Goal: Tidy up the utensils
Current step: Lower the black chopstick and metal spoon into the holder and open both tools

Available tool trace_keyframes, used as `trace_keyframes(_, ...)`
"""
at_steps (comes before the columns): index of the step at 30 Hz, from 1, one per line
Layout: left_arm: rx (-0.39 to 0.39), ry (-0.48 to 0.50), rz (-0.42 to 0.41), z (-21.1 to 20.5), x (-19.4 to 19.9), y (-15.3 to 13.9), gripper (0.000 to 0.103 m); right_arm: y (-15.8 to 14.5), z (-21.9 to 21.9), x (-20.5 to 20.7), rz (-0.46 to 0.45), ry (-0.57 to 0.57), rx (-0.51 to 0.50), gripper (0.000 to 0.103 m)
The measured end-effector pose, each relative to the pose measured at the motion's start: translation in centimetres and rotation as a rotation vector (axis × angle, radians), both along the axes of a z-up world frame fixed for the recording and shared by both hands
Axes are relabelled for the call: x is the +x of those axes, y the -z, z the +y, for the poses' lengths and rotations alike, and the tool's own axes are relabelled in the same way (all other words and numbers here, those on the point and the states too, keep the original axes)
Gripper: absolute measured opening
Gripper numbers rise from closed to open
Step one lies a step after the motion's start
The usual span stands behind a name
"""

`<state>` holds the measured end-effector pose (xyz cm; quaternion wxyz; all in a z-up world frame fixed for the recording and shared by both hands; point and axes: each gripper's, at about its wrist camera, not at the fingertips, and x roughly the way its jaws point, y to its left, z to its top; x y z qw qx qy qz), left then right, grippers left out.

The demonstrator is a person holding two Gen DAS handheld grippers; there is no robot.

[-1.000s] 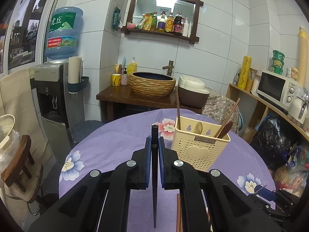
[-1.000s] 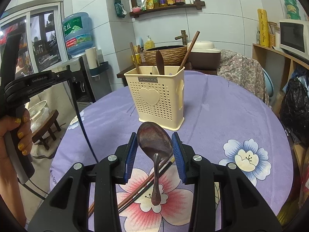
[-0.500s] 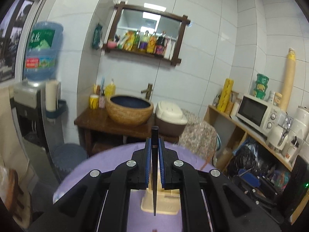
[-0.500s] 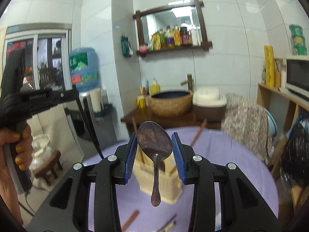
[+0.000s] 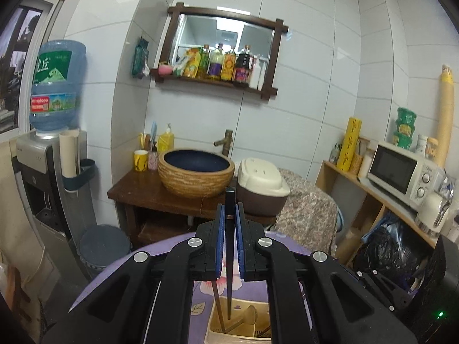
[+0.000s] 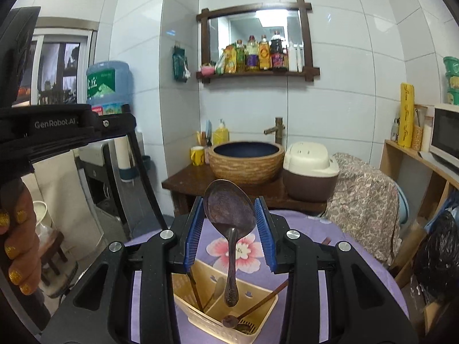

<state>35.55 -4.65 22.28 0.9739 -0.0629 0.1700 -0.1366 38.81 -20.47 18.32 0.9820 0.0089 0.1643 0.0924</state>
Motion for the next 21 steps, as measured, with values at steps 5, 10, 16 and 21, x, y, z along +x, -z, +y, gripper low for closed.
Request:
trace_keyframes(5,0.022,0.017,0.072,-0.3,1.2,3.5,0.008,3.0,-0.1,1.1,0.093,-0.039,-0.018,0.037)
trace_keyframes(10,0.056,0.051,0.129,-0.6,1.7,5.3,0.008,5.1,0.0,2.2,0.237,-0.098,-0.035,0.037)
trace_keyframes(16,0.109,0.093,0.208,-1.3,2.2,7.5,0.008,6.8,0.6,2.9,0.364,-0.108,-0.106,0.037)
trace_keyframes(21,0.121,0.101,0.231,-1.3,2.3,8.4,0.008,7.5,0.8,3.0,0.400,-0.104,-0.144,0.037)
